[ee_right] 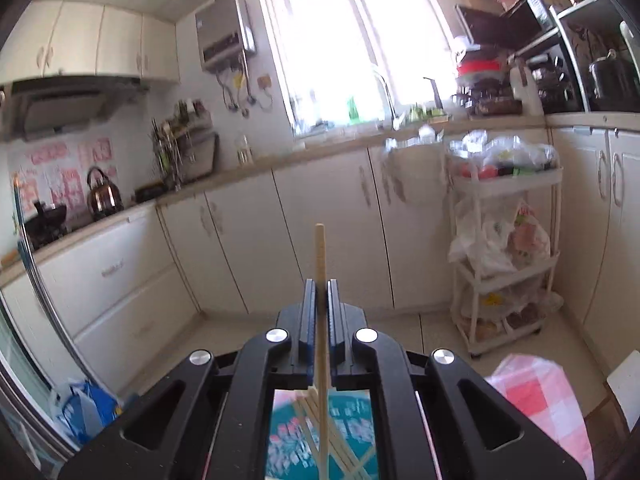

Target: Organize utensils

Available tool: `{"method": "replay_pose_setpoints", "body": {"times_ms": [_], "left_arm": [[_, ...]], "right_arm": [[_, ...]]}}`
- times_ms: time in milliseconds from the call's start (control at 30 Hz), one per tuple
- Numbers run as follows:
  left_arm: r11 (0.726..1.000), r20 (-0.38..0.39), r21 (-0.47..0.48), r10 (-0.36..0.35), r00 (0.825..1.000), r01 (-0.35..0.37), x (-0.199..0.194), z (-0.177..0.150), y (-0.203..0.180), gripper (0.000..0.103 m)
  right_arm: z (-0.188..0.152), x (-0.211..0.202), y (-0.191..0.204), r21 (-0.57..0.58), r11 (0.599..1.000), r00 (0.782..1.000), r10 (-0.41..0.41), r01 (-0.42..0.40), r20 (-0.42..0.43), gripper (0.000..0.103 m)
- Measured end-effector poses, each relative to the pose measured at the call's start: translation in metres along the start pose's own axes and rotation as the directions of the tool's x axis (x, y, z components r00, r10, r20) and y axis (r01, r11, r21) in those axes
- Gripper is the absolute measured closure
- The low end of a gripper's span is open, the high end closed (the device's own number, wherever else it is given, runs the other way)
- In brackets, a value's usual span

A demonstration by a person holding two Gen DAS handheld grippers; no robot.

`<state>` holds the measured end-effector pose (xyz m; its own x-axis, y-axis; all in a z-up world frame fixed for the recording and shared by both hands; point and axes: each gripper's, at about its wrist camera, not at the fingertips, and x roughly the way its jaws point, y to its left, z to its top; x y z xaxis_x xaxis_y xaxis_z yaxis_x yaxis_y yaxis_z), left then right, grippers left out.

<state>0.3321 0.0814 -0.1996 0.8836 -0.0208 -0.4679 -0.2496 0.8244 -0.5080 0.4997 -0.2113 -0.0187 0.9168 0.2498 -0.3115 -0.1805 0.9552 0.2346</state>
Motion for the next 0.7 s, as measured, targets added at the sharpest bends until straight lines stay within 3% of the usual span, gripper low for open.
{"method": "replay_pose_setpoints", "body": {"times_ms": [67, 167, 267, 367, 433, 600, 700], "left_arm": [[1.000, -0.005, -0.001, 0.000, 1.000, 0.000, 0.001, 0.000, 0.000, 0.013], [1.000, -0.012, 0.003, 0.010, 1.000, -0.010, 0.002, 0.000, -0.001, 0.013], [1.000, -0.030, 0.014, 0.023, 0.999, -0.023, 0.005, 0.000, -0.003, 0.012], [0.999, -0.037, 0.024, 0.035, 0.999, -0.034, 0.007, -0.001, -0.005, 0.011], [0.999, -0.044, 0.028, 0.042, 0.998, -0.041, 0.009, -0.001, -0.006, 0.010], [0.998, -0.053, 0.039, 0.047, 0.997, -0.045, 0.010, -0.001, -0.007, 0.009], [0.998, -0.060, 0.042, 0.050, 0.997, -0.048, 0.011, -0.001, -0.009, 0.008]], "right_arm": [[-0.016, -0.004, -0.005, 0.002, 1.000, 0.999, 0.007, -0.007, -0.041, 0.092], [-0.036, -0.027, -0.009, -0.002, 1.000, 0.996, 0.028, -0.028, -0.086, 0.073], [-0.058, -0.061, -0.009, -0.014, 0.998, 0.989, 0.055, -0.057, -0.137, 0.068], [-0.087, -0.090, -0.013, -0.009, 0.998, 0.972, 0.062, -0.066, -0.226, 0.050], [-0.114, -0.103, -0.017, -0.011, 0.998, 0.951, 0.051, -0.058, -0.306, 0.044], [-0.180, -0.106, -0.029, -0.014, 1.000, 0.868, -0.004, -0.003, -0.497, 0.044], [-0.200, -0.099, -0.032, 0.000, 1.000, 0.837, -0.013, 0.016, -0.548, 0.044]]}}
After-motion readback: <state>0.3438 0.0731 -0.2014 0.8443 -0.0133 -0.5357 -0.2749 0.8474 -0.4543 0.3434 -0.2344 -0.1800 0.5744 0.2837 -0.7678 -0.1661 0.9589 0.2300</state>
